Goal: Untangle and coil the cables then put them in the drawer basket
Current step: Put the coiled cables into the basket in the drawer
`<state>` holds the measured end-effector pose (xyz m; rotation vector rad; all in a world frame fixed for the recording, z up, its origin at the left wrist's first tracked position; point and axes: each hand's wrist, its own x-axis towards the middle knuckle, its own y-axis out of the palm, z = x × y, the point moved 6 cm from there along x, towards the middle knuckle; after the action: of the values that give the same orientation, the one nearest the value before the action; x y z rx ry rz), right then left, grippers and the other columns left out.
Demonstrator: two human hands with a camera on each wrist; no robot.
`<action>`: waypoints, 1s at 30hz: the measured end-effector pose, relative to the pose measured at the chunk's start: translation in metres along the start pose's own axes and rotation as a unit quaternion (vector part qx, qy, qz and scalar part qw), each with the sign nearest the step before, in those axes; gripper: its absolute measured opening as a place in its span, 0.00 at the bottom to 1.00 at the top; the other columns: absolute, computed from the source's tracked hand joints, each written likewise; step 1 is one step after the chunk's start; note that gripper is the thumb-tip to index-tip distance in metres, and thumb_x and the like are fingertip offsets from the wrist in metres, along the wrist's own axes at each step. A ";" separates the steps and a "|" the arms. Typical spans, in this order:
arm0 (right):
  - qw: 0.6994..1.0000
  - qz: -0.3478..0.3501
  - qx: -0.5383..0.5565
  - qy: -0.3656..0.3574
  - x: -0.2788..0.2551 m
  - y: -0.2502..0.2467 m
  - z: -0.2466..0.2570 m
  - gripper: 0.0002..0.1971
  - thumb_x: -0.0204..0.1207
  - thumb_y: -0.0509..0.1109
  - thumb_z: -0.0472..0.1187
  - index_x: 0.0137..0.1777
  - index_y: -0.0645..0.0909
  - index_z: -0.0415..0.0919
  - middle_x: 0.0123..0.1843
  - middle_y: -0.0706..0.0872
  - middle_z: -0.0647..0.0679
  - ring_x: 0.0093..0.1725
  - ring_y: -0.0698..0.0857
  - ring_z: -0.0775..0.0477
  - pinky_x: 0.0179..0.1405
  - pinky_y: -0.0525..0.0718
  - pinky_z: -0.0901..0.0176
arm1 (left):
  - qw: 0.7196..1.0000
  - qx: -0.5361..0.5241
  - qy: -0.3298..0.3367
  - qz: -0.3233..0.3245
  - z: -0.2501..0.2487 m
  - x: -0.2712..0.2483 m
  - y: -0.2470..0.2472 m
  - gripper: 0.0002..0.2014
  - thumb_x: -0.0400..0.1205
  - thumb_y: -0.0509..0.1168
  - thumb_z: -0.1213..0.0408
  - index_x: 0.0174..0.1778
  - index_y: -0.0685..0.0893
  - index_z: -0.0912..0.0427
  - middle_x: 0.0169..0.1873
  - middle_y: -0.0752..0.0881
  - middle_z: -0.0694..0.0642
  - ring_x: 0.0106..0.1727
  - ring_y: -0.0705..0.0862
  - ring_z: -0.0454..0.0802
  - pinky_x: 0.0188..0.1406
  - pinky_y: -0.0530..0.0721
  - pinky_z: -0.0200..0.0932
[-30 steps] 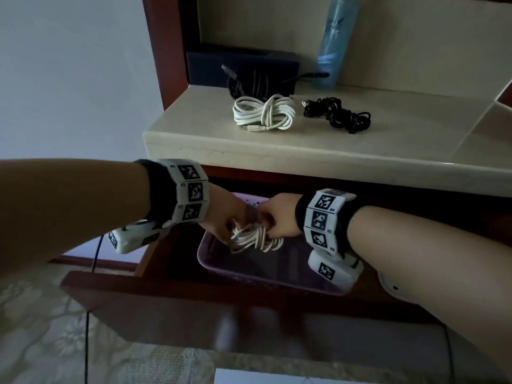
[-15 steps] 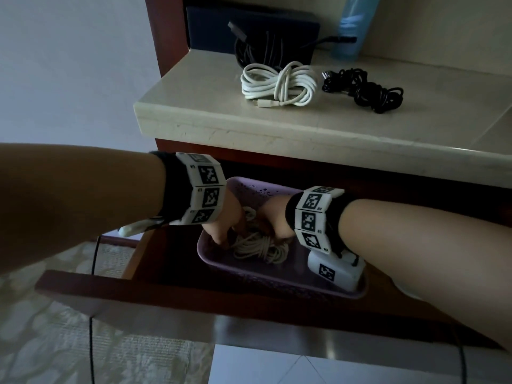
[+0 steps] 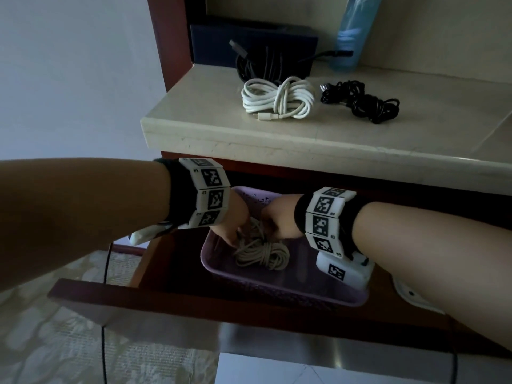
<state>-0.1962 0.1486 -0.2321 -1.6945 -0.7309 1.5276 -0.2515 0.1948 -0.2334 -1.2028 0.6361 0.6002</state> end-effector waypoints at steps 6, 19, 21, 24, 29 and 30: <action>0.998 -0.066 -0.013 -0.004 -0.055 -0.051 -0.002 0.13 0.81 0.62 0.47 0.57 0.79 0.39 0.47 0.79 0.50 0.45 0.75 0.50 0.40 0.70 0.62 | 0.988 -0.131 -0.021 -0.083 0.020 -0.052 -0.042 0.18 0.85 0.58 0.55 0.72 0.77 0.48 0.65 0.82 0.47 0.64 0.79 0.44 0.55 0.66 0.29; 0.919 -0.356 0.100 0.137 -0.107 -0.170 -0.068 0.22 0.82 0.62 0.45 0.75 0.70 0.44 0.72 0.76 0.44 0.68 0.76 0.44 0.62 0.73 0.58 | 0.821 -0.304 -0.196 -0.441 0.105 -0.112 -0.131 0.22 0.83 0.63 0.60 0.75 0.73 0.57 0.72 0.76 0.54 0.68 0.78 0.52 0.62 0.73 0.41; 0.931 -0.324 0.091 0.138 -0.092 -0.167 -0.071 0.22 0.82 0.62 0.46 0.75 0.69 0.44 0.73 0.75 0.45 0.69 0.76 0.44 0.66 0.73 0.56 | 0.841 -0.293 -0.196 -0.410 0.104 -0.099 -0.131 0.21 0.86 0.59 0.59 0.76 0.71 0.55 0.74 0.74 0.53 0.71 0.75 0.52 0.65 0.70 0.40; 0.931 -0.324 0.091 0.141 -0.084 -0.163 -0.074 0.22 0.82 0.62 0.45 0.75 0.69 0.45 0.72 0.76 0.45 0.68 0.77 0.43 0.66 0.74 0.54 | 0.851 -0.286 -0.192 -0.398 0.102 -0.093 -0.133 0.20 0.87 0.55 0.59 0.76 0.72 0.56 0.73 0.75 0.54 0.72 0.74 0.52 0.65 0.68 0.40; 0.921 -0.345 0.132 0.126 -0.084 -0.159 -0.080 0.23 0.80 0.65 0.47 0.74 0.71 0.44 0.70 0.78 0.45 0.66 0.78 0.45 0.54 0.71 0.63 | 0.855 -0.275 -0.185 -0.398 0.103 -0.095 -0.136 0.19 0.86 0.58 0.57 0.71 0.78 0.59 0.65 0.82 0.56 0.64 0.80 0.53 0.56 0.72 0.37; 0.919 -0.349 0.133 0.126 -0.085 -0.159 -0.080 0.23 0.80 0.65 0.47 0.74 0.71 0.44 0.70 0.78 0.45 0.67 0.77 0.45 0.54 0.71 0.63 | 0.856 -0.276 -0.188 -0.394 0.104 -0.094 -0.135 0.19 0.85 0.58 0.56 0.70 0.78 0.59 0.63 0.83 0.56 0.61 0.81 0.52 0.54 0.72 0.38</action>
<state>-0.1194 0.1596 -0.0506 -1.2038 -0.8264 0.8426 -0.2052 0.2536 -0.0537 -1.6762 -0.4136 0.2888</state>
